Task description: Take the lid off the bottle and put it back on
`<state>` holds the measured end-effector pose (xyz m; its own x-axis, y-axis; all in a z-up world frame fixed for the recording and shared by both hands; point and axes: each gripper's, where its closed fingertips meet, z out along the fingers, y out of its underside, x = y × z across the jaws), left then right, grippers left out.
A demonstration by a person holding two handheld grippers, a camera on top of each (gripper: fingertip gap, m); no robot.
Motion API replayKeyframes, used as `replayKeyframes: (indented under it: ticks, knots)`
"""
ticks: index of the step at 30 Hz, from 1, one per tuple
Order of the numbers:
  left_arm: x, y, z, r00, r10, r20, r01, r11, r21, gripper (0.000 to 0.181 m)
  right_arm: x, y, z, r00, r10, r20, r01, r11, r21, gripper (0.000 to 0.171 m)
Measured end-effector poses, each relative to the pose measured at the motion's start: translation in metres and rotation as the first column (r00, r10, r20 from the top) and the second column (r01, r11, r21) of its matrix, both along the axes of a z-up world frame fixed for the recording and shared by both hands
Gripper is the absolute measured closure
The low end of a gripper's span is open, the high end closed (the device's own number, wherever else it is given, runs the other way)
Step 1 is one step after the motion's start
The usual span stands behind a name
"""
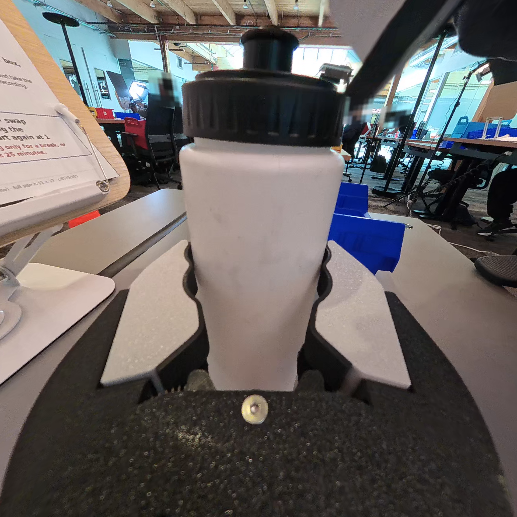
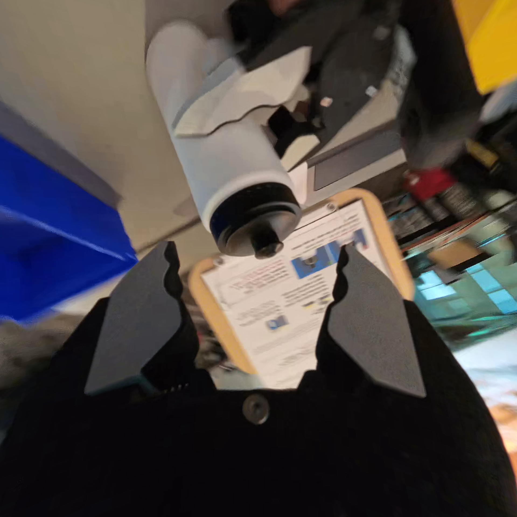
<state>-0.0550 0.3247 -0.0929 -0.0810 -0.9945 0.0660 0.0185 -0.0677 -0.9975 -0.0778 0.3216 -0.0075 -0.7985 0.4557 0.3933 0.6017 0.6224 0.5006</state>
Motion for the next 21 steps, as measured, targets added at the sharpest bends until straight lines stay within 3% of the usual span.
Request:
replayKeyframes:
  ticks: [2,3,5,7,10,13,16,21]
  knots:
    - [0.000,-0.001,0.000,1.000,0.005,0.002,-0.005,1.000,0.003,0.096,-0.004,-0.007,0.009,0.925,-0.317,-0.211,0.294,0.947,-0.132,0.068]
    - [0.000,-0.001,0.000,1.000,0.007,0.004,-0.007,1.000,0.003,0.096,-0.009,-0.006,0.014,0.811,-0.484,-0.329,0.433,0.874,-0.220,0.068]
    - [0.000,-0.001,0.000,1.000,0.013,0.007,-0.013,1.000,0.000,0.096,-0.018,-0.006,0.016,0.464,-0.769,-0.439,0.597,0.638,-0.486,0.068]
    - [-0.001,0.000,0.000,1.000,0.019,0.012,-0.019,1.000,-0.007,0.096,-0.018,0.002,0.015,0.125,-0.889,-0.441,0.625,0.415,-0.661,0.063]
    - [-0.001,-0.001,0.000,1.000,0.025,0.015,-0.025,1.000,-0.010,0.096,-0.013,0.005,-0.001,-0.158,-0.902,-0.401,0.587,0.241,-0.773,0.064]
    - [-0.001,0.000,0.000,0.999,0.030,0.016,-0.030,0.999,-0.013,0.096,-0.012,0.007,-0.016,-0.372,-0.840,-0.395,0.498,0.178,-0.848,0.062]
    - [-0.002,0.000,0.000,0.999,0.033,0.018,-0.033,0.999,-0.019,0.096,-0.010,0.016,-0.019,-0.578,-0.708,-0.406,0.338,0.245,-0.909,0.073]
    - [-0.001,-0.001,0.000,0.999,0.032,0.017,-0.032,0.999,-0.013,0.096,-0.010,0.019,-0.031,-0.751,-0.575,-0.324,0.140,0.341,-0.930,0.088]
